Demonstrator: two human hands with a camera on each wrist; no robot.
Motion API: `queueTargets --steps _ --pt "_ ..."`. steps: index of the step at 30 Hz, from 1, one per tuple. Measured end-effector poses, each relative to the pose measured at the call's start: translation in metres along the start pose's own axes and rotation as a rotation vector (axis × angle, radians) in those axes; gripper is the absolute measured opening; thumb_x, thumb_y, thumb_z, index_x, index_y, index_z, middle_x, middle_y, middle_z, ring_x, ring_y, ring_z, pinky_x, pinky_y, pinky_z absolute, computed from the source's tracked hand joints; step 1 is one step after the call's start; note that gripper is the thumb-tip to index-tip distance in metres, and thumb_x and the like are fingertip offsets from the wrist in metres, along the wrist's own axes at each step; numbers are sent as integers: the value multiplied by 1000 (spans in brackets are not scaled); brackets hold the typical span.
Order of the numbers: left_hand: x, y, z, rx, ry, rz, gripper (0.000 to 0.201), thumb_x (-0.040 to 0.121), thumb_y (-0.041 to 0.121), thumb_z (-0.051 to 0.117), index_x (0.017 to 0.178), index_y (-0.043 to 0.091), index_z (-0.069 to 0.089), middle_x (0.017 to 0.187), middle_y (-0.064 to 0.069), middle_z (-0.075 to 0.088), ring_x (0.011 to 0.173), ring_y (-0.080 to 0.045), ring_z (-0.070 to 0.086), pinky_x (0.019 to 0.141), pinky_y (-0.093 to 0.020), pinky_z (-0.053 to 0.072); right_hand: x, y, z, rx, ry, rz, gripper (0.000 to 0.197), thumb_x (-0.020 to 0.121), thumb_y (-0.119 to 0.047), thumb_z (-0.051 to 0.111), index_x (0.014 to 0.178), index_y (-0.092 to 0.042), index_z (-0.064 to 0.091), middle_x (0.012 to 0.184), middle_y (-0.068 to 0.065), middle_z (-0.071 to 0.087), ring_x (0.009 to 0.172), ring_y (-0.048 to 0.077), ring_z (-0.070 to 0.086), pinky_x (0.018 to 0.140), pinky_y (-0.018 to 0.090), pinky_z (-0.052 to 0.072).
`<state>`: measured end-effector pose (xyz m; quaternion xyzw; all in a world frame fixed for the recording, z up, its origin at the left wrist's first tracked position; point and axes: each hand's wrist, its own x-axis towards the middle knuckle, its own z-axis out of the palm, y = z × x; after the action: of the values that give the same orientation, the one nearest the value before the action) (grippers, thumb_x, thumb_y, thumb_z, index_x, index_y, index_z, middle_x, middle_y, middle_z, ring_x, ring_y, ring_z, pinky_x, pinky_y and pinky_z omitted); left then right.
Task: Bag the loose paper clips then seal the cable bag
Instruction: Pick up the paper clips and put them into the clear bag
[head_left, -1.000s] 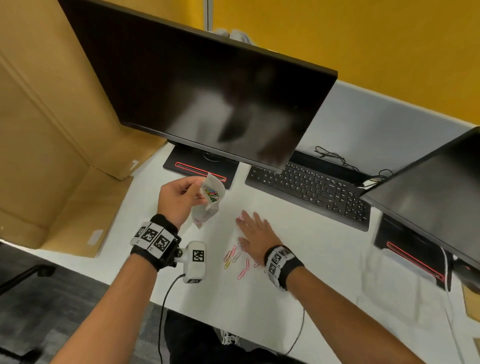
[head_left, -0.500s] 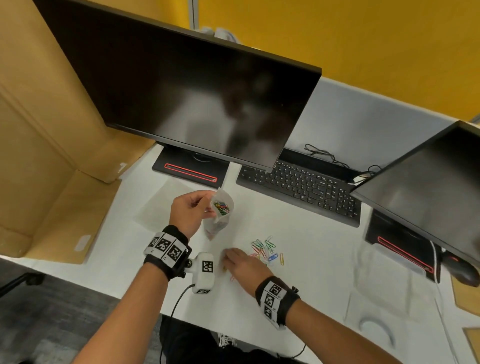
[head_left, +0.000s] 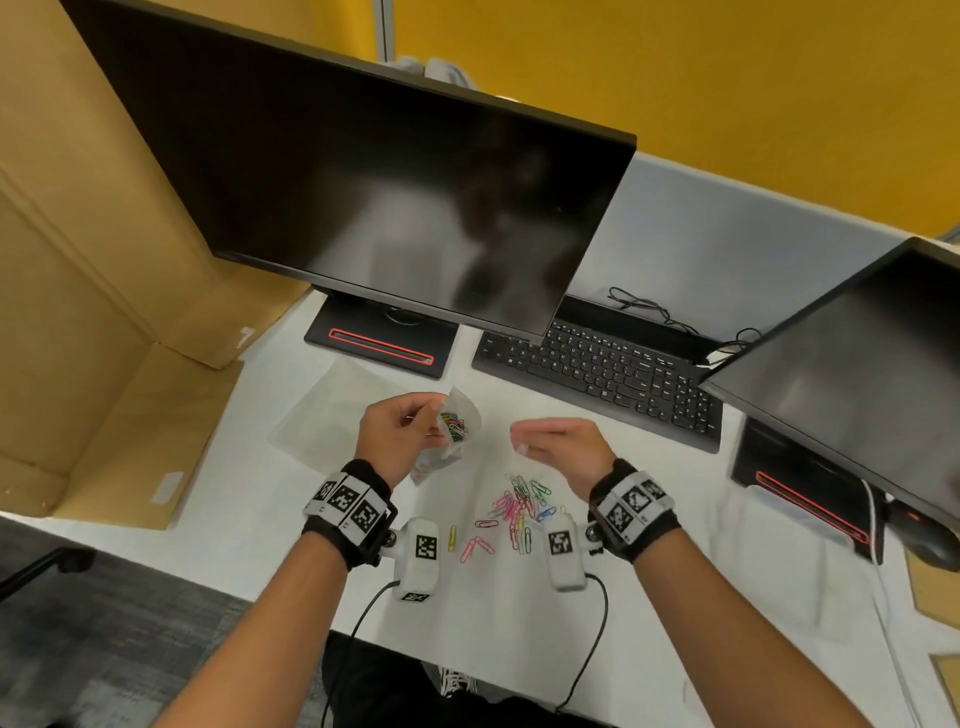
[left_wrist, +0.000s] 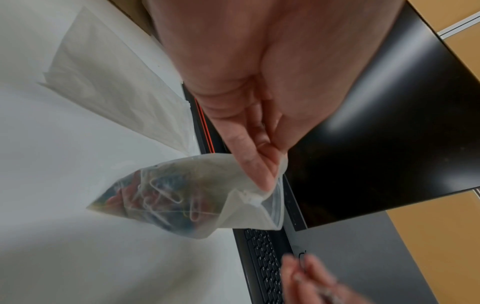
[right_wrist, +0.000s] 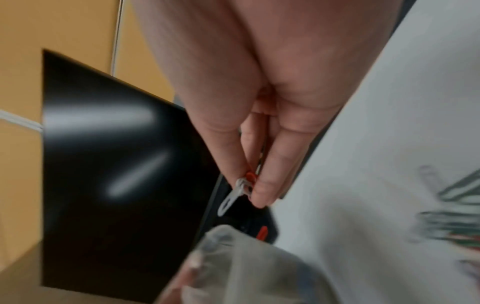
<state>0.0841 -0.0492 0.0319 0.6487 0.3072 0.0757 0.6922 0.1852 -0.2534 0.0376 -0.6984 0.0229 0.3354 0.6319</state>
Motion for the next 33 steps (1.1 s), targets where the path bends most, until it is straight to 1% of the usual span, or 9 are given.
queueTargets --steps 4,7,15,17,19,21,26,29,33 --pt "-4 0 4 -2 -24 4 17 92 7 64 106 3 73 89 -15 73 67 -11 71 72 -35 63 3 -28 31 57 -89 -5 19 86 1 64 103 9 68 98 21 71 84 20 70 75 21 58" --pt "-5 0 6 -10 -38 12 17 93 5 62 106 0 72 83 -14 71 64 -9 70 69 -28 62 8 -26 49 -120 -104 -31 20 90 -3 61 106 6 68 104 21 70 90 22 68 86 29 57" --pt "0 -1 -1 -64 -2 -16 16 93 6 63 105 4 73 83 -13 69 64 -11 69 74 -35 63 -29 2 41 -579 29 -435 25 89 -2 54 89 -16 75 88 -3 72 77 15 67 76 32 58" --pt "0 0 -2 -79 -3 -23 15 93 6 64 104 5 73 79 -9 68 64 -12 69 73 -34 63 -43 32 48 -948 -170 -536 29 92 -5 50 109 -17 71 115 0 68 102 14 63 94 33 51" --pt "-1 0 -4 -88 -5 -30 14 92 6 64 103 6 73 73 -6 67 64 -13 69 74 -35 62 -49 73 54 -1277 -408 -652 42 93 -7 47 134 -14 52 146 7 45 134 22 43 112 39 36" --pt "-2 2 -5 -82 -8 -28 14 92 7 64 102 5 73 71 -5 66 65 -14 68 73 -34 62 -50 110 50 -1507 -537 -741 54 92 -13 52 144 -13 35 156 10 25 143 29 26 115 47 28" --pt "-5 1 -11 -95 10 -13 14 91 5 66 102 0 73 68 -3 66 67 -17 64 69 -32 62 -48 127 10 -1845 -335 -682 65 92 -26 53 149 -12 25 159 14 16 144 37 20 113 56 25" --pt "-9 -2 -11 -62 -9 -12 14 90 4 66 102 1 74 68 0 69 71 -19 66 73 -37 62 -39 124 -5 -1804 -162 -566 75 70 -17 76 138 -11 47 149 16 39 130 41 45 101 51 44" --pt "-11 -4 -6 -28 -28 -17 13 90 7 67 101 6 75 72 -1 70 75 -21 69 77 -40 61 -26 116 -12 -1713 -181 -570 72 32 0 87 102 -8 73 107 12 70 87 26 70 55 28 59"
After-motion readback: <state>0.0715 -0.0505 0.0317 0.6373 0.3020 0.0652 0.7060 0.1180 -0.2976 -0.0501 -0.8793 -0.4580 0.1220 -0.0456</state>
